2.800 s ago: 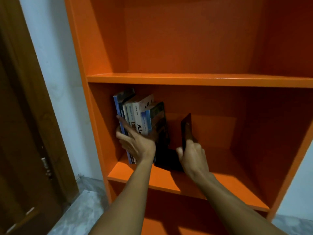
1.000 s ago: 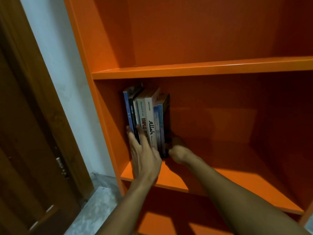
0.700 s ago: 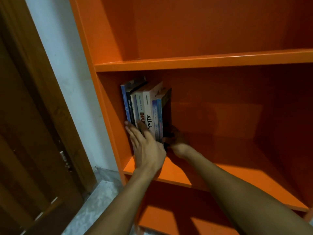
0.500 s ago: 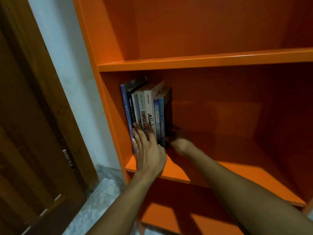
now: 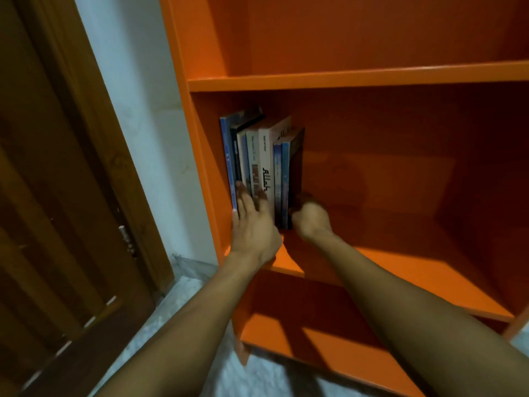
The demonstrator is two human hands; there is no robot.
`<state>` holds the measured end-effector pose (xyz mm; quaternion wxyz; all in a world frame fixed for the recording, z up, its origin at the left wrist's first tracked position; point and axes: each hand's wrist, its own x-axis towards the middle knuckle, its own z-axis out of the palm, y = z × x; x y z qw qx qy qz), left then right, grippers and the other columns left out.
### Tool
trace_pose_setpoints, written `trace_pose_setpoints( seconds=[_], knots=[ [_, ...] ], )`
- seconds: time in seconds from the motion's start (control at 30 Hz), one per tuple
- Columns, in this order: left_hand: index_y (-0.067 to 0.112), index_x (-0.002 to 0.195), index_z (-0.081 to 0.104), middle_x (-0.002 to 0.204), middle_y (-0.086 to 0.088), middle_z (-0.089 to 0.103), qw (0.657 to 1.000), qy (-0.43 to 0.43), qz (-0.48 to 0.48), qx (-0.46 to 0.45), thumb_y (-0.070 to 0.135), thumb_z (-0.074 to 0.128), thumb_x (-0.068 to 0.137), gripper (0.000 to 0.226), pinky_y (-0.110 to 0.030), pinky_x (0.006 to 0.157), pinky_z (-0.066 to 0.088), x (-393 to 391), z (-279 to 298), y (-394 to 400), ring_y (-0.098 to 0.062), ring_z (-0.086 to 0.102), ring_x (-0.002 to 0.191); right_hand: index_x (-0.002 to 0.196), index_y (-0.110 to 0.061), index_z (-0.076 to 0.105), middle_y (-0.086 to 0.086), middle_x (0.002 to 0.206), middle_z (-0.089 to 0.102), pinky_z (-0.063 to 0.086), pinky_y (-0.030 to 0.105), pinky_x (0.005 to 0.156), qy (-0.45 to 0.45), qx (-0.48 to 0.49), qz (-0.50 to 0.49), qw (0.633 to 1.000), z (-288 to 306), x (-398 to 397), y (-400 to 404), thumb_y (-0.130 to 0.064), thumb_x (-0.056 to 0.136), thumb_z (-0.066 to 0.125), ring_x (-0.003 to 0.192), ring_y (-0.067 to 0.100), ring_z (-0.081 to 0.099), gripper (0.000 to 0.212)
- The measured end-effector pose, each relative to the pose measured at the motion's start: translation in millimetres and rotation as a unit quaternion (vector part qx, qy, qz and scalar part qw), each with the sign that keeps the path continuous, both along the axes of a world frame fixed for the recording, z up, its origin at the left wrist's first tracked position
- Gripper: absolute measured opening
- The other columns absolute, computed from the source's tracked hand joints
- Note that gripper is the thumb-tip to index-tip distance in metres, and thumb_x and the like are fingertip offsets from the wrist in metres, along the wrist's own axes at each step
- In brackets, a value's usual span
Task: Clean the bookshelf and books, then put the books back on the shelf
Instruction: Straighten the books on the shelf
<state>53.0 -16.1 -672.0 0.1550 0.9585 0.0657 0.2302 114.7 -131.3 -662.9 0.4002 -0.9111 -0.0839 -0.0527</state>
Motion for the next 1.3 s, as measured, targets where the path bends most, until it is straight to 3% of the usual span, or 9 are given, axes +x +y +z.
trace_pose_setpoints(
  seconds=[0.13,0.3,0.47,0.67,0.8,0.9,1.03,1.13,1.3],
  knots=[
    [0.013,0.129,0.058,0.132,-0.010,0.055,0.986,-0.159,-0.022,-0.048,0.006,0.049,0.090,0.041,-0.038,0.091,0.047,-37.8,-13.9,26.2,-0.028,0.053,0.120,0.097,-0.015,0.069,0.009,0.086,0.072,0.047,0.030,0.070,-0.132,0.126,0.004,0.983,-27.8,-60.6,6.2,-0.019,0.095,0.056,0.083,0.028,0.067,0.013],
    [0.012,0.100,0.061,0.098,-0.005,0.061,0.968,-0.203,-0.055,-0.141,0.005,0.045,0.083,0.024,-0.024,0.071,0.041,-94.4,-97.9,34.6,-0.016,0.057,0.089,0.077,-0.016,0.059,-0.001,0.057,0.056,0.034,0.034,0.059,-0.096,0.078,0.061,0.990,-127.5,-131.0,1.9,-0.027,0.095,0.057,0.060,0.025,0.058,0.022],
    [0.022,0.101,0.058,0.099,-0.004,0.063,0.977,-0.001,-0.055,-0.204,0.010,0.048,0.084,0.023,-0.038,0.074,0.050,-153.9,-254.6,24.2,-0.020,0.058,0.087,0.098,-0.018,0.059,0.013,0.093,0.068,0.041,0.032,0.069,0.190,-0.139,0.188,0.954,-262.9,-173.7,-35.3,-0.023,0.096,0.054,0.088,0.034,0.063,0.008],
    [0.002,0.127,0.058,0.113,-0.018,0.068,0.883,0.403,-0.089,-0.224,0.035,0.039,0.088,0.054,-0.037,0.094,0.052,-230.5,-404.9,-27.0,-0.036,0.065,0.110,0.132,-0.017,0.046,0.011,0.133,0.052,0.043,0.043,0.100,0.341,-0.324,0.222,0.854,-381.5,-246.2,-84.1,-0.036,0.097,0.050,0.121,0.033,0.050,0.040],
    [0.006,0.129,0.053,0.129,-0.014,0.060,0.831,0.497,-0.034,-0.249,0.017,0.058,0.090,0.041,-0.028,0.095,0.042,-256.6,-421.7,-72.1,-0.029,0.058,0.120,0.140,-0.022,0.035,0.009,0.139,0.045,0.039,0.049,0.101,0.344,-0.396,0.153,0.837,-414.7,-275.7,-106.6,-0.037,0.094,0.046,0.127,0.032,0.043,0.050],
    [0.005,0.117,0.057,0.121,-0.016,0.061,0.828,0.483,0.025,-0.284,0.011,0.059,0.083,0.034,-0.029,0.090,0.045,-258.6,-430.2,-92.3,-0.030,0.060,0.113,0.129,-0.022,0.051,0.007,0.130,0.054,0.040,0.045,0.098,0.342,-0.394,0.149,0.840,-420.5,-272.8,-111.4,-0.033,0.094,0.044,0.121,0.030,0.050,0.037],
    [0.006,0.120,0.060,0.118,-0.015,0.067,0.781,0.474,0.105,-0.392,0.018,0.062,0.087,0.035,-0.030,0.086,0.050,-247.1,-435.2,-99.2,-0.031,0.064,0.110,0.099,-0.019,0.064,0.007,0.111,0.067,0.048,0.033,0.088,0.405,-0.220,0.168,0.871,-421.9,-257.8,-116.6,-0.022,0.083,0.058,0.110,0.027,0.062,0.018],
    [0.002,0.105,0.070,0.103,-0.017,0.071,0.735,0.444,0.130,-0.495,0.018,0.066,0.079,0.030,-0.039,0.082,0.059,-229.5,-418.4,-89.8,-0.030,0.069,0.096,0.120,-0.018,0.060,0.002,0.116,0.062,0.044,0.025,0.086,0.439,-0.103,0.170,0.876,-399.3,-237.5,-117.7,-0.010,0.090,0.062,0.104,0.016,0.057,0.031],
    [-0.002,0.097,0.070,0.086,-0.017,0.068,0.659,0.361,0.141,-0.644,0.013,0.070,0.081,0.021,-0.029,0.062,0.054,-206.4,-300.3,-73.9,-0.021,0.067,0.069,0.106,-0.024,0.049,-0.004,0.093,0.061,0.048,0.023,0.071,0.396,0.002,0.148,0.906,-308.5,-208.3,-120.9,-0.003,0.095,0.058,0.072,0.004,0.054,0.025]
  ],
)
